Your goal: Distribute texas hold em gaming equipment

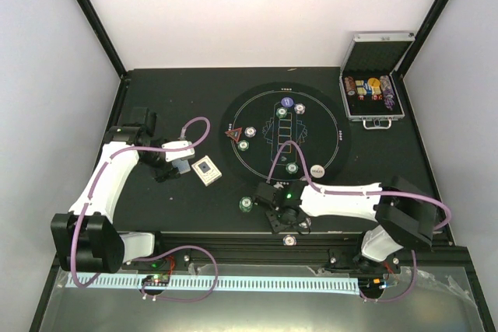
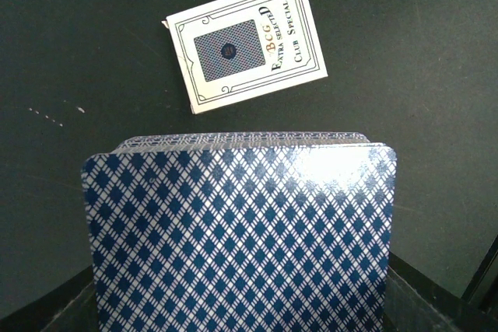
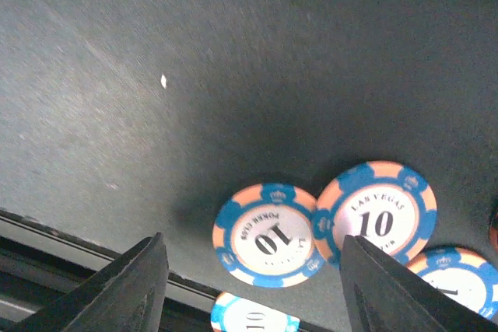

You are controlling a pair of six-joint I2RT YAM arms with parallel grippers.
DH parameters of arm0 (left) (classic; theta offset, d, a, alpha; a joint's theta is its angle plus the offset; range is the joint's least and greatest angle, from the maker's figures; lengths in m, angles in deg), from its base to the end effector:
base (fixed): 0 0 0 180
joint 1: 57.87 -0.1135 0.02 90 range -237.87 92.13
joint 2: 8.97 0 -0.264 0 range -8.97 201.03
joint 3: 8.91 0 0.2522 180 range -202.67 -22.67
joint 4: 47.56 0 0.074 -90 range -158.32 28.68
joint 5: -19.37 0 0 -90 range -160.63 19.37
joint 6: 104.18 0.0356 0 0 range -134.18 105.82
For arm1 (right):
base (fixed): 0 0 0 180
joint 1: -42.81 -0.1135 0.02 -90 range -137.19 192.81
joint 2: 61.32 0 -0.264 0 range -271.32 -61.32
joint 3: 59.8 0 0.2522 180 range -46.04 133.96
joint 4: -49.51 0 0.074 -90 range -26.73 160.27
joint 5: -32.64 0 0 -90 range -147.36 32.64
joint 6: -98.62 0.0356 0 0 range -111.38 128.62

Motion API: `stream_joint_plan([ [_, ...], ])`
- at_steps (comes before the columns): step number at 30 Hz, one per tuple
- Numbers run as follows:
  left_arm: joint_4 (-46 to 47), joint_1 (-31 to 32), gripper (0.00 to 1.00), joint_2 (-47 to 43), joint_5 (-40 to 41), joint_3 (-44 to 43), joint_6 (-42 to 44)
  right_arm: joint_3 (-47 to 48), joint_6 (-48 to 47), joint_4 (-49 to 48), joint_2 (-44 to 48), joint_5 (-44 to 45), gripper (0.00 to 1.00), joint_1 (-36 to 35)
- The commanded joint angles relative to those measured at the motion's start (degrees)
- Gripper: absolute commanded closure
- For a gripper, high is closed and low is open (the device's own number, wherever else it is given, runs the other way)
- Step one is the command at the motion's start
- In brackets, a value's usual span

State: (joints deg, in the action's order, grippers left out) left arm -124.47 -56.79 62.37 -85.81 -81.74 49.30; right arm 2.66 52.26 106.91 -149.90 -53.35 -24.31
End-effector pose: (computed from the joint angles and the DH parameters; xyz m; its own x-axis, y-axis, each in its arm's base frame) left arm 0.2147 -0.0134 0.2653 -0.3568 0.8704 -0.3392 0.9034 0.4140 0.1121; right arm 0.1004 0.2314 0.1576 -0.9117 -0.3898 -0.1296 -0.3963 0.9177 0.0276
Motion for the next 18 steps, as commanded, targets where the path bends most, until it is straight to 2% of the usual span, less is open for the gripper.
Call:
stream_joint_plan([
  [1,-0.64,-0.47,0.98,-0.94,-0.02,-1.66,1.21,-3.2,1.04,-1.82,2.53,-2.58,0.37,0.19],
  [9,-0.71,-0.47,0.98,-1.19,0.15,-1.84,1.37,-3.96,1.15,-3.09,0.13,-3.6,0.4,0.05],
  [18,-0.64,-0.43,0.99,-1.12,0.24,-1.92,1.47,2.0,-0.05,-2.39,-3.69,-1.56,0.44,0.1],
])
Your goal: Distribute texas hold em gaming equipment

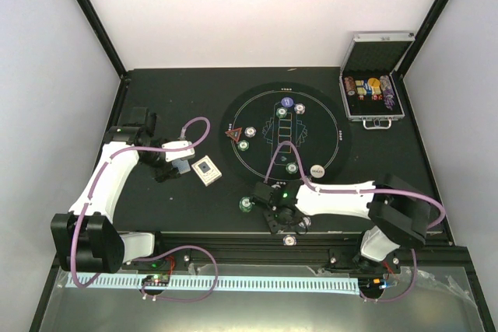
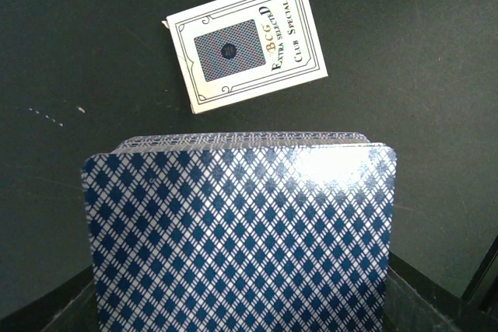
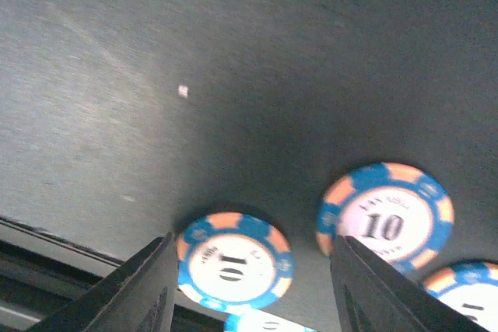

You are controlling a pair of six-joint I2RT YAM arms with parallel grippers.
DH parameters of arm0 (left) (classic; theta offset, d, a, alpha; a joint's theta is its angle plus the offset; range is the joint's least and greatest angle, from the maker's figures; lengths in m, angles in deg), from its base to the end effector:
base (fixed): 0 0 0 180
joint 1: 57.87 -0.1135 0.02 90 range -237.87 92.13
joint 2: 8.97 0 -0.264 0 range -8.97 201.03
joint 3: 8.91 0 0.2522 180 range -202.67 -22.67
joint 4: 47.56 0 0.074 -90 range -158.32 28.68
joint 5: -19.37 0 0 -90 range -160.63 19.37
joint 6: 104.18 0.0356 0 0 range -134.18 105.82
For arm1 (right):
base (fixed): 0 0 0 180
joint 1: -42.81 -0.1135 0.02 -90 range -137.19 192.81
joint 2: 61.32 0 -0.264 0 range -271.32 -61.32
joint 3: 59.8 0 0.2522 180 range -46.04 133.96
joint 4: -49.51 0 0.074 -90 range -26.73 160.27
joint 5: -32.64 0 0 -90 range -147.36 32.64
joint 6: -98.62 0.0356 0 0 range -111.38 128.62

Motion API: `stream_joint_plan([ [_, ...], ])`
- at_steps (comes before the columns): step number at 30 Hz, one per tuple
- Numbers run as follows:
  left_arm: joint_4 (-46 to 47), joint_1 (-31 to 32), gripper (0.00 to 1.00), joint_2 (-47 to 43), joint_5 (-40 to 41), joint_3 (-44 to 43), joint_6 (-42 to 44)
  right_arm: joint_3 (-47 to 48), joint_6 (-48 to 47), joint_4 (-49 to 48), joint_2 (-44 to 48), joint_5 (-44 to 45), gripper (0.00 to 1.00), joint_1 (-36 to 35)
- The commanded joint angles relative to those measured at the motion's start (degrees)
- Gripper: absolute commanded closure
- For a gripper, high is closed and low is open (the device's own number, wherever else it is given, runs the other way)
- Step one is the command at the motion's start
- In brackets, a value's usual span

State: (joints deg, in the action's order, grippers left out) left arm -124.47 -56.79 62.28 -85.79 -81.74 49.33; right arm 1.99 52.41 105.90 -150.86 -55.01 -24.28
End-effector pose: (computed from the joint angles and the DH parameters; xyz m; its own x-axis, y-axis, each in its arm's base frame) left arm 0.2145 -0.0134 0.2656 -0.3559 0.8707 -0.3394 0.9033 0.4136 0.1138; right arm 0.0995 0.2318 0.1511 -0.9153 -0.3896 -0.1019 -0.3952 0.9177 0.0412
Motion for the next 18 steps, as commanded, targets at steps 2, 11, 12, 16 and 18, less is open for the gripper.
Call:
stream_joint_plan([
  [2,-0.6,-0.52,0.98,-1.02,0.13,-2.1,1.39,4.81,-0.52,-0.45,-3.58,1.55,0.46,0.03],
  [11,-0.71,-0.46,0.98,-1.19,0.33,-2.07,1.66,8.21,-0.55,2.64,-3.86,4.4,0.48,0.3],
  [12,-0.69,-0.47,0.98,-1.19,0.31,-2.06,1.7,7.62,-0.06,3.16,-2.89,4.85,0.47,0.62],
  [16,-0.72,-0.43,0.98,-1.11,-0.04,-1.93,1.61,3.13,0.84,2.66,0.69,4.76,0.47,2.61],
  [18,-0.71,-0.4,0.98,-1.03,-0.13,-1.84,1.57,1.39,0.73,2.51,1.25,4.85,0.47,3.44],
])
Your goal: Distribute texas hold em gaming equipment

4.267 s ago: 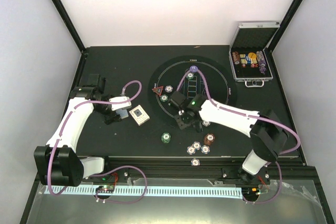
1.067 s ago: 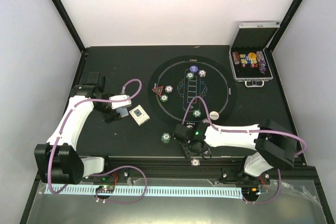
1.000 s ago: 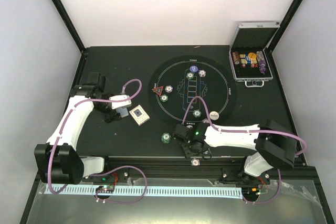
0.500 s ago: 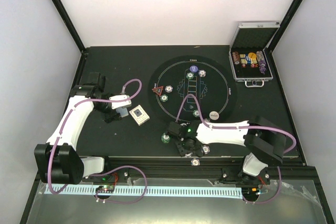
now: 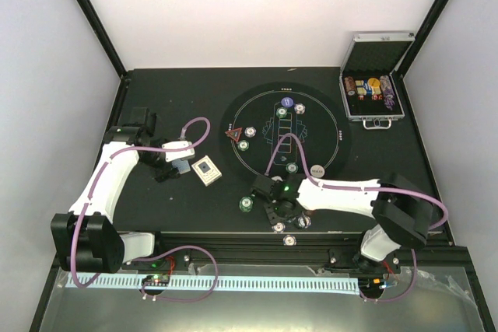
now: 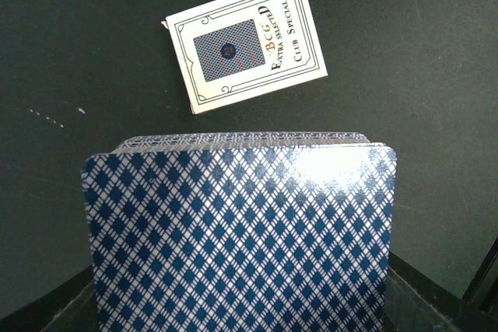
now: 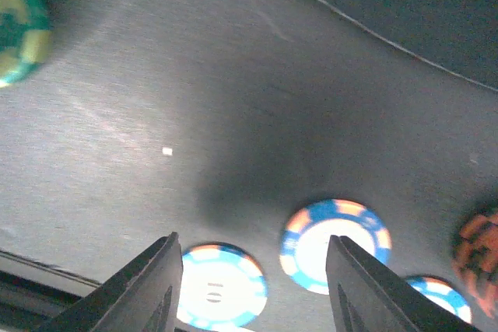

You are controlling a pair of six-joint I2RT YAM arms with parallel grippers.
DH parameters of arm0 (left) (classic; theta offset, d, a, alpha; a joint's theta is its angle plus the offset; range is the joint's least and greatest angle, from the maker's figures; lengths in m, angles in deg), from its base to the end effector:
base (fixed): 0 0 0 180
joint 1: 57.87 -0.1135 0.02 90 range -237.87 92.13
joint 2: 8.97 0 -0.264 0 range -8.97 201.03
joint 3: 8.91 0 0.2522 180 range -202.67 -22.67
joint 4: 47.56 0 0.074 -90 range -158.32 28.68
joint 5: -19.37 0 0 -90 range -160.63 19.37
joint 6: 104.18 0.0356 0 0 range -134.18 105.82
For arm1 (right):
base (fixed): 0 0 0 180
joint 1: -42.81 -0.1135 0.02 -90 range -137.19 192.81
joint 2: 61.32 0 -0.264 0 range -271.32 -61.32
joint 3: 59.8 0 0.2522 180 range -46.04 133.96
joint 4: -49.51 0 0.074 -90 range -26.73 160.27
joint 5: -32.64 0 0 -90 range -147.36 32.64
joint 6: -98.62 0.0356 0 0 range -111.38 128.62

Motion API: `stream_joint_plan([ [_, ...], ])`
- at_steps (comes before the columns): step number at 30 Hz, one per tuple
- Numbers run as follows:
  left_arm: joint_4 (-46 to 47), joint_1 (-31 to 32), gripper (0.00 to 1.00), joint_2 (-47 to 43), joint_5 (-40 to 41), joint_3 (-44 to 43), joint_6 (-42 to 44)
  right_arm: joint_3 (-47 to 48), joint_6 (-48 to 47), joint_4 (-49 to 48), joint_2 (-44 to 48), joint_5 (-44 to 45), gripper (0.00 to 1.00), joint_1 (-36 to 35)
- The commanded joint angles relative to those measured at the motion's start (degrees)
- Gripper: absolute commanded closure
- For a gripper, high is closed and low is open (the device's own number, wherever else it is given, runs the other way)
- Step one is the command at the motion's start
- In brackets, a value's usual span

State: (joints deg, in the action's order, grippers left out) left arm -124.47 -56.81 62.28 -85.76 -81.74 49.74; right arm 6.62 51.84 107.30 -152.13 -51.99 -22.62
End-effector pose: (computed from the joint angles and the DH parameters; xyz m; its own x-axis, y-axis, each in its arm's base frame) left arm 0.2145 -0.0133 0.2656 -0.3498 0.8737 -0.3381 0.9057 0.4077 0.1165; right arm 0.1146 0.2426 0.1649 -0.9166 -0.3652 -0.1626 -0.3739 0.9271 0.0256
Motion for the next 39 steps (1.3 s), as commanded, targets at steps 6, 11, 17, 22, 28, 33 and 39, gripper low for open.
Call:
stream_joint_plan([
  [6,-0.88,-0.38,0.98,-1.27,-0.22,-1.86,1.2,-4.23,0.01,0.44,1.54,2.2,0.47,3.35],
  [11,-0.85,-0.43,0.98,-1.3,-0.15,-1.67,1.18,-4.35,-1.15,0.57,1.44,2.64,0.48,4.46],
  [17,-0.72,-0.38,0.98,-1.17,-0.16,-1.74,1.1,-4.69,-2.55,0.49,0.89,2.44,0.48,5.18],
  [22,-0.72,-0.43,0.98,-1.36,0.02,-1.76,1.29,-5.05,-3.29,-0.77,-0.69,0.98,0.48,5.27],
  [28,-0.52,-0.37,0.99,-1.37,0.1,-1.83,1.46,-5.3,-4.05,-2.27,-1.55,-1.18,0.47,5.27],
  [33,-0.42,-0.44,0.98,-1.37,0.11,-1.92,1.52,-5.16,-4.54,-2.83,-1.99,-1.94,0.48,5.34],
  [39,-0.35,-0.44,0.98,-1.37,0.28,-1.84,1.47,-4.79,-4.94,-3.21,-2.61,-1.78,0.55,5.31],
])
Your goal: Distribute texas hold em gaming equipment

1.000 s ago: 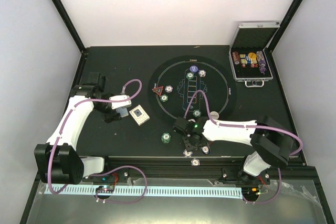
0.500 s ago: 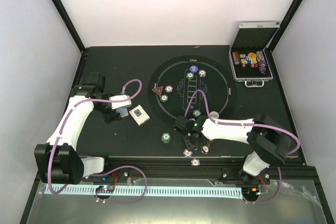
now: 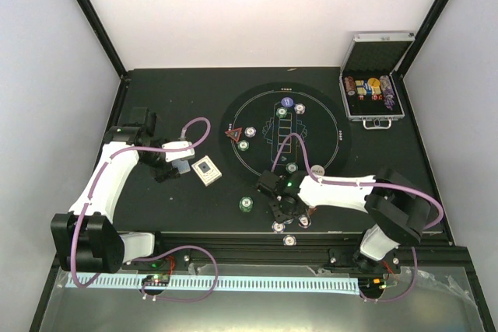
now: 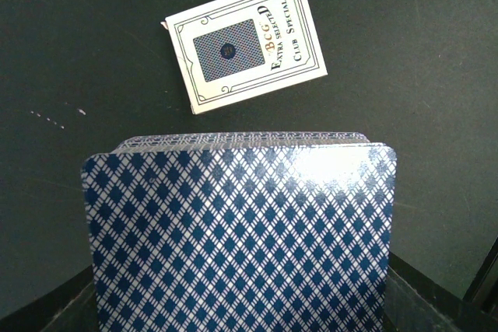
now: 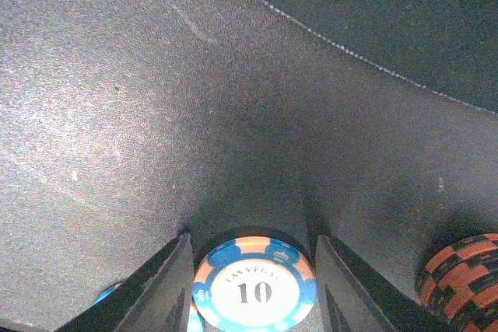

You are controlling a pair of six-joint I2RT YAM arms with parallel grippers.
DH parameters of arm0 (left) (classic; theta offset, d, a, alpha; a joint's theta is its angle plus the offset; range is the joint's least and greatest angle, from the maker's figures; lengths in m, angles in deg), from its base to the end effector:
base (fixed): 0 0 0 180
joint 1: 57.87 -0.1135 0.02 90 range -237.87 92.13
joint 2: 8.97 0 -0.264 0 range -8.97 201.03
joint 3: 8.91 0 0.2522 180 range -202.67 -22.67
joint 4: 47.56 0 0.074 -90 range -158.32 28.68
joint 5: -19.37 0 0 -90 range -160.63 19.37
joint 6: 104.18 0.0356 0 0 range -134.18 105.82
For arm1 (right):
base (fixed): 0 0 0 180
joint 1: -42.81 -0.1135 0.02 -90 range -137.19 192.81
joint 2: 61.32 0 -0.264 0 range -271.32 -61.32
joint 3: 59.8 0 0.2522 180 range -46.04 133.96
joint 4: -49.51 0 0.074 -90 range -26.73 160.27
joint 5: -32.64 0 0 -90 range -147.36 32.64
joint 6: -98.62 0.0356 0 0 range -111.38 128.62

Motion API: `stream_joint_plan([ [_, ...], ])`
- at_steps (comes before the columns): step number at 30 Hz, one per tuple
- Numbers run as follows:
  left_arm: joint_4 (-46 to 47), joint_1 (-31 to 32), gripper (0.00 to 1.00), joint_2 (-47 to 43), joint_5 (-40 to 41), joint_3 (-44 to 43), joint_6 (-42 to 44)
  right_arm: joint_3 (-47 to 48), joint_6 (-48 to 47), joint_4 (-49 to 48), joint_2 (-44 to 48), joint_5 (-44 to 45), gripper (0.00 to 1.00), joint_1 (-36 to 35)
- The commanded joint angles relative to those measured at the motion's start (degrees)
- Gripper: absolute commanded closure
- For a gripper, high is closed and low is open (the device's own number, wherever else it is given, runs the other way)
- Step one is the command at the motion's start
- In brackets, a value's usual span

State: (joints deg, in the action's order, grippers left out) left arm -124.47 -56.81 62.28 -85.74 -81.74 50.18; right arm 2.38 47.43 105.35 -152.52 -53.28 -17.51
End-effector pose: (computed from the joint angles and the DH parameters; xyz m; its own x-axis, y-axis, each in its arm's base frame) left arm 0.2145 -0.0132 0.2656 -0.3429 0.8769 -0.3369 0.9083 0.4010 0.1192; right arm 0.1289 0.2211 0.1460 -0.9254 -0.3613 -0.1142 -0.3637 0.9315 0.0009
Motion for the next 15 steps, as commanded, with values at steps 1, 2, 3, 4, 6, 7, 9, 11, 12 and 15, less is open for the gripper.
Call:
stream_joint_plan([
  [1,-0.38,-0.4,0.98,-1.33,0.26,-1.84,0.99,-0.36,-0.76,-0.97,-2.17,0.03,0.55,0.22],
  [2,-0.35,-0.44,0.99,-1.24,0.24,-1.89,0.95,0.0,-0.87,-0.39,-2.21,0.64,0.54,0.22],
  [3,-0.37,-0.44,0.98,-1.22,0.18,-1.92,0.95,0.38,-1.11,0.4,-2.32,1.26,0.49,0.24],
  [4,-0.37,-0.44,0.98,-1.19,0.13,-1.93,0.95,0.76,-1.18,1.19,-2.14,1.77,0.44,0.2],
  [6,-0.38,-0.41,0.98,-1.14,0.16,-2.01,0.94,0.62,-1.16,1.97,-1.21,2.15,0.41,0.2],
  [7,-0.38,-0.44,0.98,-1.17,0.17,-2.01,0.94,0.4,-1.0,2.14,-0.5,2.13,0.4,0.2],
  [9,-0.33,-0.44,0.98,-1.28,0.26,-2.02,1.01,0.09,-0.52,2.82,0.64,2.43,0.4,0.2],
  [11,-0.37,-0.39,0.98,-1.35,0.27,-2.02,1.03,-0.24,-0.24,3.09,1.46,2.57,0.4,0.26],
  [12,-0.36,-0.44,0.98,-1.37,0.26,-2.03,1.03,-0.39,-0.16,3.12,1.78,2.34,0.4,0.2],
  [15,-0.42,-0.44,0.98,-1.34,0.17,-2.06,0.95,-0.8,0.31,2.77,1.91,1.11,0.42,-0.04],
])
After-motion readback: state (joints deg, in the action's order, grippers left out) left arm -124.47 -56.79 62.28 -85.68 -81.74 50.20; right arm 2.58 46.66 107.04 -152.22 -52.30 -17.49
